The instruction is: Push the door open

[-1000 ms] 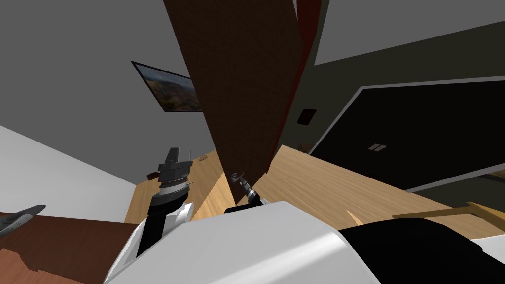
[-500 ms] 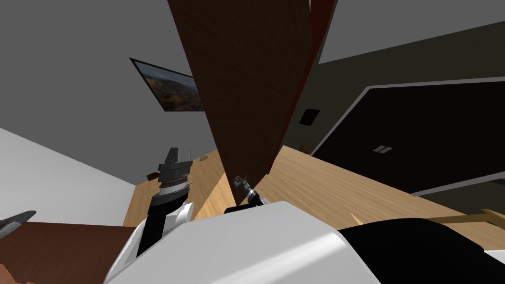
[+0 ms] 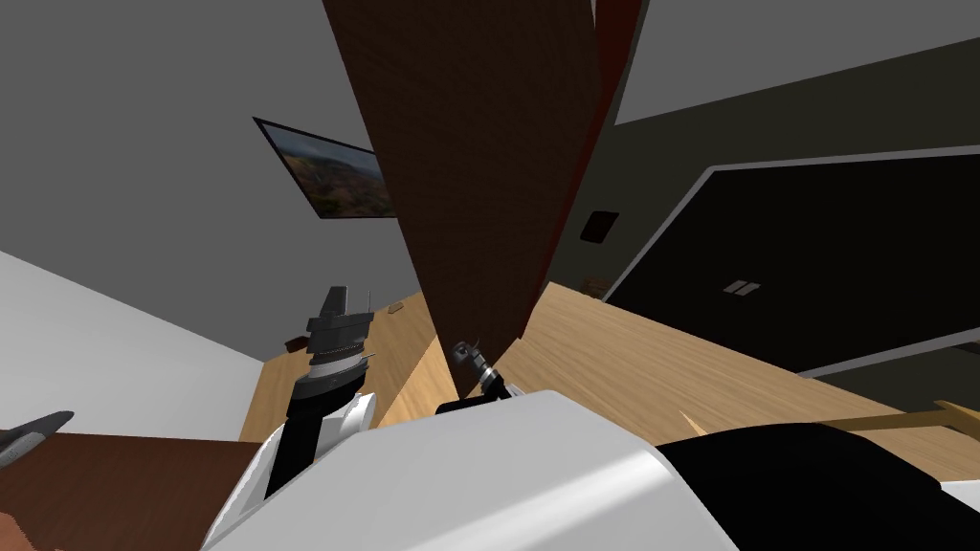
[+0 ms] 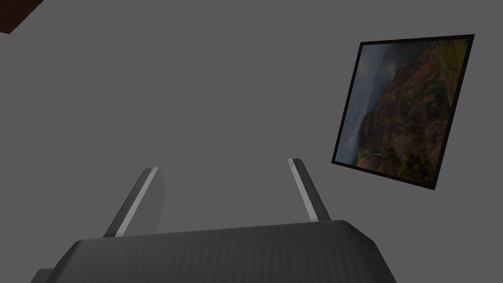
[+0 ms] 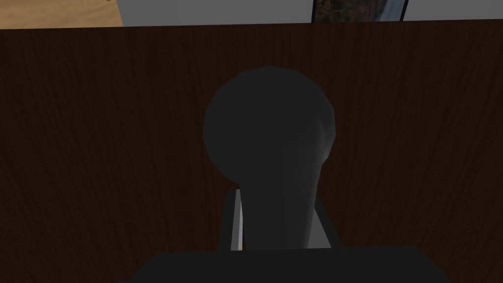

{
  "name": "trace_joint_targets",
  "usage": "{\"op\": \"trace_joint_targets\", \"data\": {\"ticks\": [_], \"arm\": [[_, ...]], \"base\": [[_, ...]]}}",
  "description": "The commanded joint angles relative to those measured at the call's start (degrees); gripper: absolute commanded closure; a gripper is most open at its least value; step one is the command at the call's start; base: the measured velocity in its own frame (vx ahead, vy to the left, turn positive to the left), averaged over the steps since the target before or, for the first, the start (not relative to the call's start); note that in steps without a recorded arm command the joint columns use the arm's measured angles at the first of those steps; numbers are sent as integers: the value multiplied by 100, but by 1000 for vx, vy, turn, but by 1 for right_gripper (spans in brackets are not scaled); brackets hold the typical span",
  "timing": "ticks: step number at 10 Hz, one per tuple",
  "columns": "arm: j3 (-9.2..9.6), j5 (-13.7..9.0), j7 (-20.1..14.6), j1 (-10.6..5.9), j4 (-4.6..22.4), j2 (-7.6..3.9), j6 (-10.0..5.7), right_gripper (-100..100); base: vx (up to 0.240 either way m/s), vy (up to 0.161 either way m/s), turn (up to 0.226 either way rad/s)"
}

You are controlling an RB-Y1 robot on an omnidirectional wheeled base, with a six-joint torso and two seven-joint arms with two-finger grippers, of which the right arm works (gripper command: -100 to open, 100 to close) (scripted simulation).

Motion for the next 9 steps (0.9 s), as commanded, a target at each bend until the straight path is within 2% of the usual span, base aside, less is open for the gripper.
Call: {"op": "trace_joint_targets", "data": {"ticks": [1, 5, 9], "arm": [[-90, -26, 19, 10, -42, -59, 25, 100], [-364, -103, 77, -35, 26, -117, 20, 100], [-728, -205, 155, -95, 115, -140, 12, 100]], "base": [[90, 128, -42], [115, 156, -50], [151, 174, -59]]}}
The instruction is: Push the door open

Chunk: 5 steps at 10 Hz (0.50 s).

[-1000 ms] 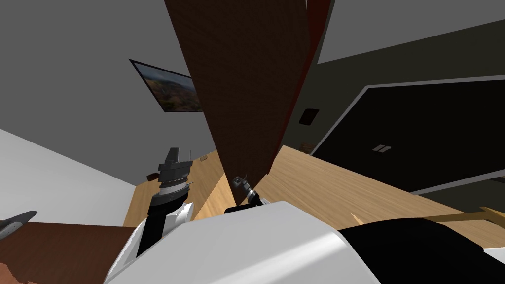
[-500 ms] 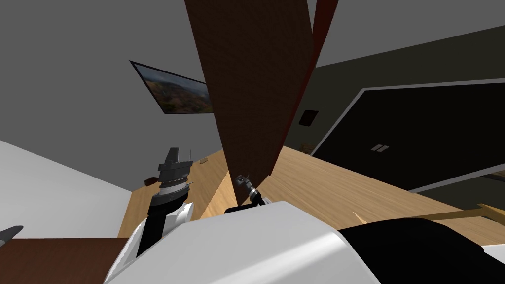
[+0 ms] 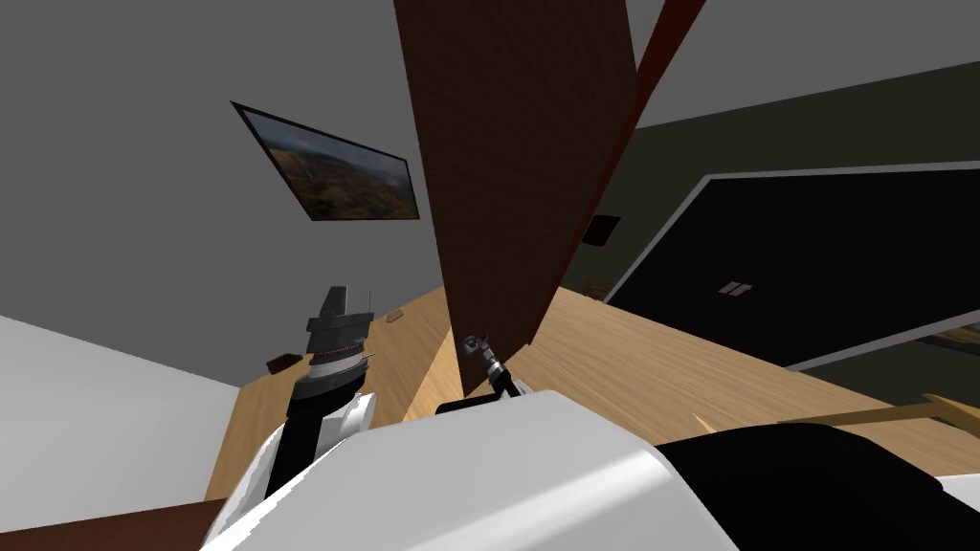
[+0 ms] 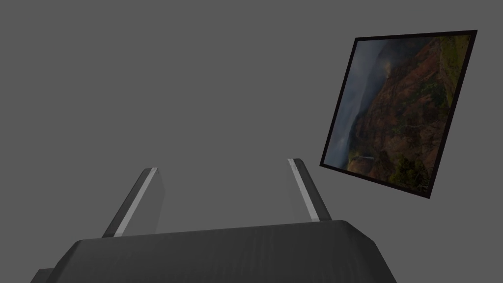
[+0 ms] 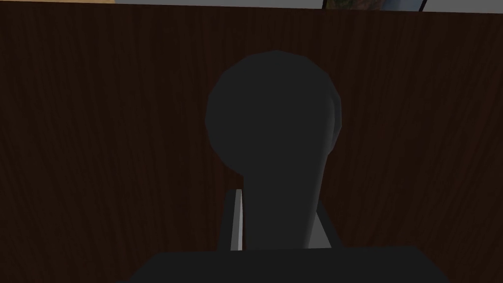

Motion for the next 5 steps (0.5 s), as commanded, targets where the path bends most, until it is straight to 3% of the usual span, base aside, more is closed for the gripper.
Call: {"op": "trace_joint_targets", "data": {"ticks": [1, 5], "arm": [[-191, -56, 41, -86, 112, -19, -65, 100], [-473, -136, 102, -133, 182, 7, -71, 100]], "base": [[117, 142, -63], [115, 138, -52]]}}
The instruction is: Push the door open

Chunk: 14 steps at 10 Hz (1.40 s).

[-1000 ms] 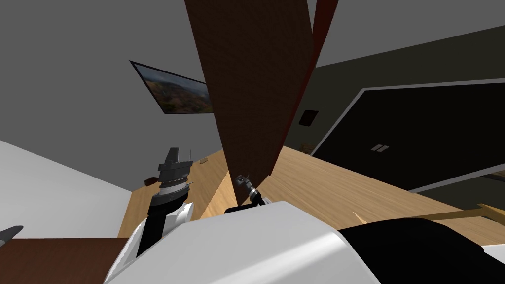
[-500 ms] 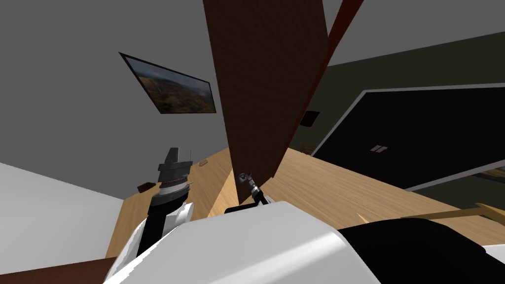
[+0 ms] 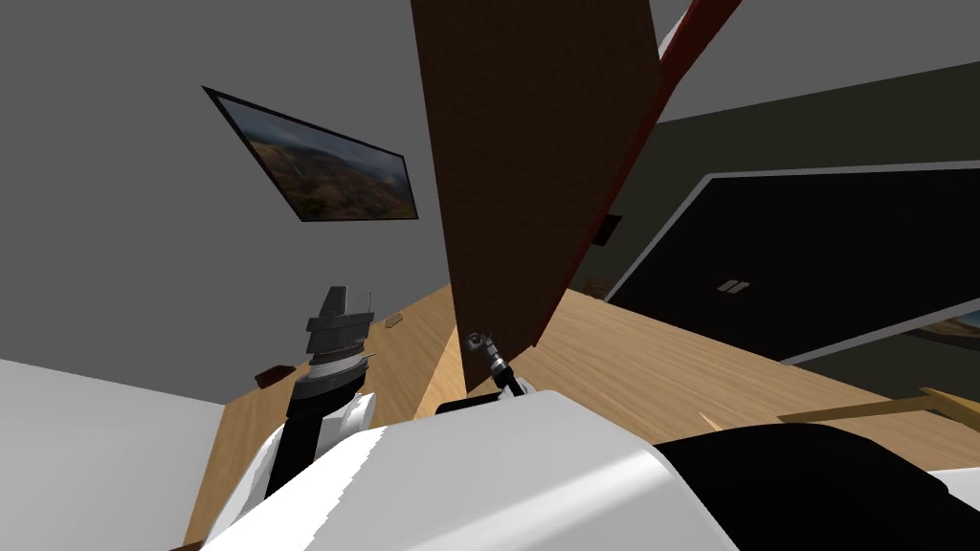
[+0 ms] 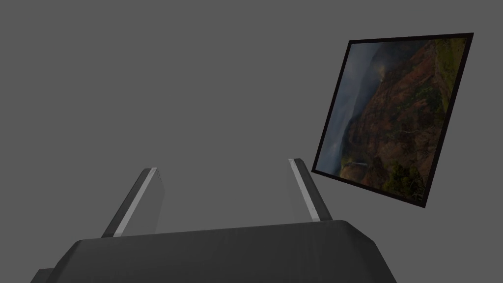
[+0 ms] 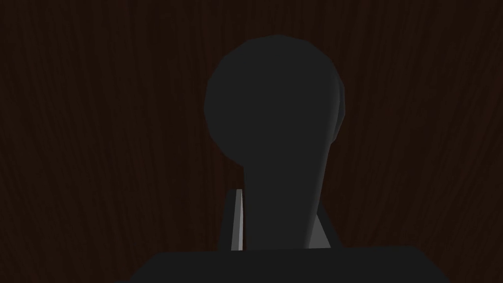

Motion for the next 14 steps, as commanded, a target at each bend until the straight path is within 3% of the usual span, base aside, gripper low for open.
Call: {"op": "trace_joint_targets", "data": {"ticks": [1, 5, 11, 12, 13, 14], "arm": [[-165, -50, 25, -82, 130, -11, -83, 100], [-482, -139, 93, -134, 208, 67, -89, 100], [-929, -264, 189, -208, 318, 285, -99, 100], [-935, -270, 181, -199, 311, 213, -110, 100], [-1079, -319, 211, -225, 332, 137, -119, 100], [-1110, -329, 219, -230, 340, 128, -121, 100]], "base": [[104, 99, -31], [111, 138, -61], [123, 172, -74], [47, 60, -51], [112, 70, -63], [120, 138, -60]]}}
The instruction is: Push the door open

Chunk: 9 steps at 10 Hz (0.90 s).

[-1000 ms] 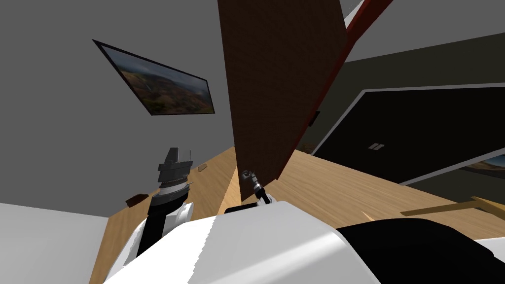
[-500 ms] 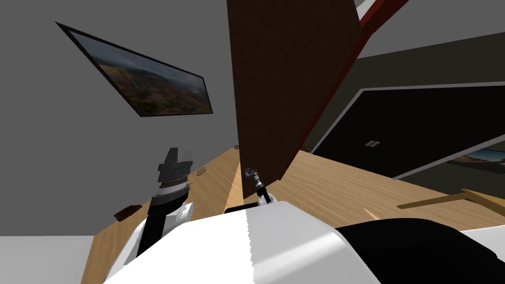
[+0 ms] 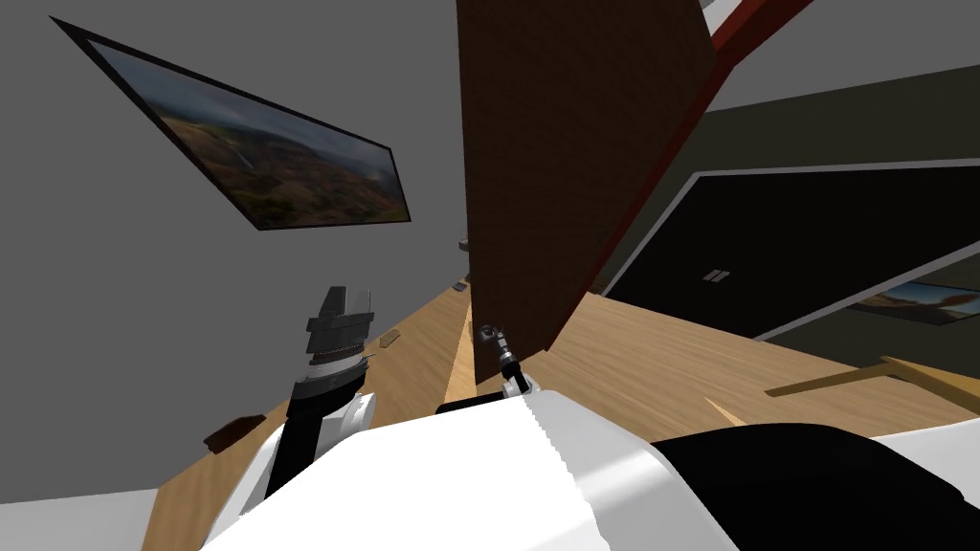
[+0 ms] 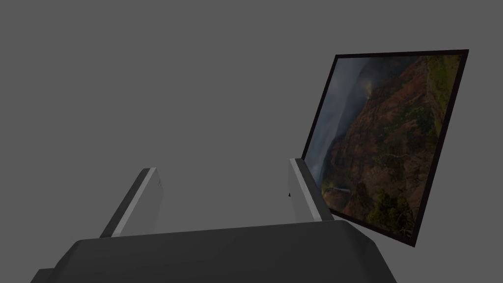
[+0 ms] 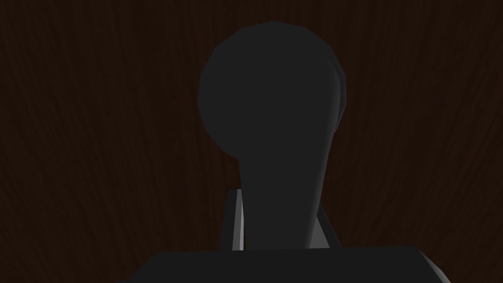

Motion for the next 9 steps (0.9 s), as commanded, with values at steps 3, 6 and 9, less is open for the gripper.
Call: {"op": "trace_joint_targets", "data": {"ticks": [3, 6, 9], "arm": [[-226, -75, 53, -100, 90, -29, -48, 100], [-447, -147, 111, -136, 144, 26, -58, 100], [-555, -184, 132, -140, 171, 35, -66, 100]], "base": [[161, 128, -54], [178, 131, -62], [115, 97, -56]]}}
